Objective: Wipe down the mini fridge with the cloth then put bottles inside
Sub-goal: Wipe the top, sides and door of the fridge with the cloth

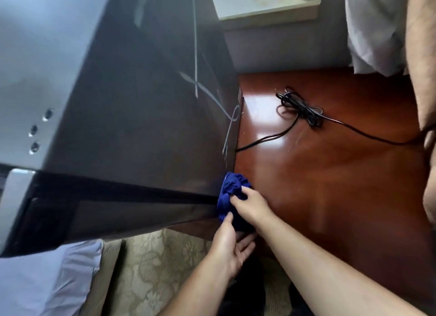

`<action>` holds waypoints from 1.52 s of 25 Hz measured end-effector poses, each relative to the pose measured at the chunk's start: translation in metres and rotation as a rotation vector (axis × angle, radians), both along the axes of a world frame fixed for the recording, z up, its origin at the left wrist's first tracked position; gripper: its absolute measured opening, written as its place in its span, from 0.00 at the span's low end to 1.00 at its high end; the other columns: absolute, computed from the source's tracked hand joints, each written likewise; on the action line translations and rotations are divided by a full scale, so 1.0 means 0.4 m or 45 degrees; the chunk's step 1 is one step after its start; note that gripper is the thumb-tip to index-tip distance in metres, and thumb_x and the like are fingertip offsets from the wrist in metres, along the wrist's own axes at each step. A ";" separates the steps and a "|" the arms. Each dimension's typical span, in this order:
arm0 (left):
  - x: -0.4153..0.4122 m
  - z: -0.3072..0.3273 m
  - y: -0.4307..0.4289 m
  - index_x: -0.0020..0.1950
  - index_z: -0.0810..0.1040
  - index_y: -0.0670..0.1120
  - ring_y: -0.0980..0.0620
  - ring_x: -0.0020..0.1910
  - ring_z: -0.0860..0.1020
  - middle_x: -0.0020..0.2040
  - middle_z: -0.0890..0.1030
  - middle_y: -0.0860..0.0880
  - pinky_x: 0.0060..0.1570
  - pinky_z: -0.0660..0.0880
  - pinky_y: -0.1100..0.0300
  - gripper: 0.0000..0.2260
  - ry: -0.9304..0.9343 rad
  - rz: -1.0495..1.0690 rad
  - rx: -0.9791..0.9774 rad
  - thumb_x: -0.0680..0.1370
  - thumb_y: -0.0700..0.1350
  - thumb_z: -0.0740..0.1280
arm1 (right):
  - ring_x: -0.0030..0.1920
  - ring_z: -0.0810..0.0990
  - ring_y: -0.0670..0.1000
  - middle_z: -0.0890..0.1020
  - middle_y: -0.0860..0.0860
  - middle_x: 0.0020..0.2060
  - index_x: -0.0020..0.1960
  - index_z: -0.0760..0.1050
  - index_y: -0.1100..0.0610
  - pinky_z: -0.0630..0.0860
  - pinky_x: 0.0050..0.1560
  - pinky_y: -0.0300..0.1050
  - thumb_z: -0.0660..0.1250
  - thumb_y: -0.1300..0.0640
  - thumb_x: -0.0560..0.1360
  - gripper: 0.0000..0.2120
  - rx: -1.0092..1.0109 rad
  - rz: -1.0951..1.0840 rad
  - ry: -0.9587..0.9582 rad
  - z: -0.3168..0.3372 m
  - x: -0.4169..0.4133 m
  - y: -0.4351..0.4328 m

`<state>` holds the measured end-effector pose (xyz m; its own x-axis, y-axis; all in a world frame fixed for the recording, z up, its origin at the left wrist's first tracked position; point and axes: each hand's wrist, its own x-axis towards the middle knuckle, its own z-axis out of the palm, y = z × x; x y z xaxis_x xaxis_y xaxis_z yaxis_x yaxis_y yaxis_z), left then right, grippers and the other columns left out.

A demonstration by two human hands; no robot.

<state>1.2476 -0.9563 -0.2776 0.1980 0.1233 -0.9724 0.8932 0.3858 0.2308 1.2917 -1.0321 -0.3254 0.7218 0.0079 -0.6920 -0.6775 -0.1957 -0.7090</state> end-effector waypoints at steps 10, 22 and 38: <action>0.301 0.316 -0.139 0.73 0.74 0.50 0.48 0.52 0.83 0.67 0.80 0.44 0.57 0.78 0.52 0.22 -0.801 0.164 -0.175 0.83 0.58 0.59 | 0.68 0.79 0.52 0.81 0.52 0.67 0.75 0.69 0.55 0.73 0.71 0.50 0.77 0.49 0.72 0.35 0.022 -0.349 -0.683 0.353 0.359 -0.126; 0.230 0.520 -0.109 0.49 0.80 0.50 0.54 0.44 0.86 0.46 0.87 0.53 0.44 0.81 0.58 0.08 -0.963 -0.106 0.188 0.83 0.48 0.63 | 0.56 0.84 0.54 0.86 0.54 0.53 0.61 0.80 0.58 0.79 0.59 0.48 0.74 0.47 0.76 0.20 0.154 -0.306 -0.705 0.523 0.321 -0.106; 0.306 0.943 -0.101 0.58 0.75 0.44 0.41 0.57 0.75 0.56 0.77 0.41 0.55 0.69 0.54 0.16 -0.633 -2.151 2.430 0.76 0.52 0.71 | 0.53 0.86 0.60 0.86 0.58 0.54 0.61 0.82 0.60 0.84 0.54 0.56 0.70 0.22 0.56 0.49 0.520 -0.186 -0.310 0.697 0.288 -0.155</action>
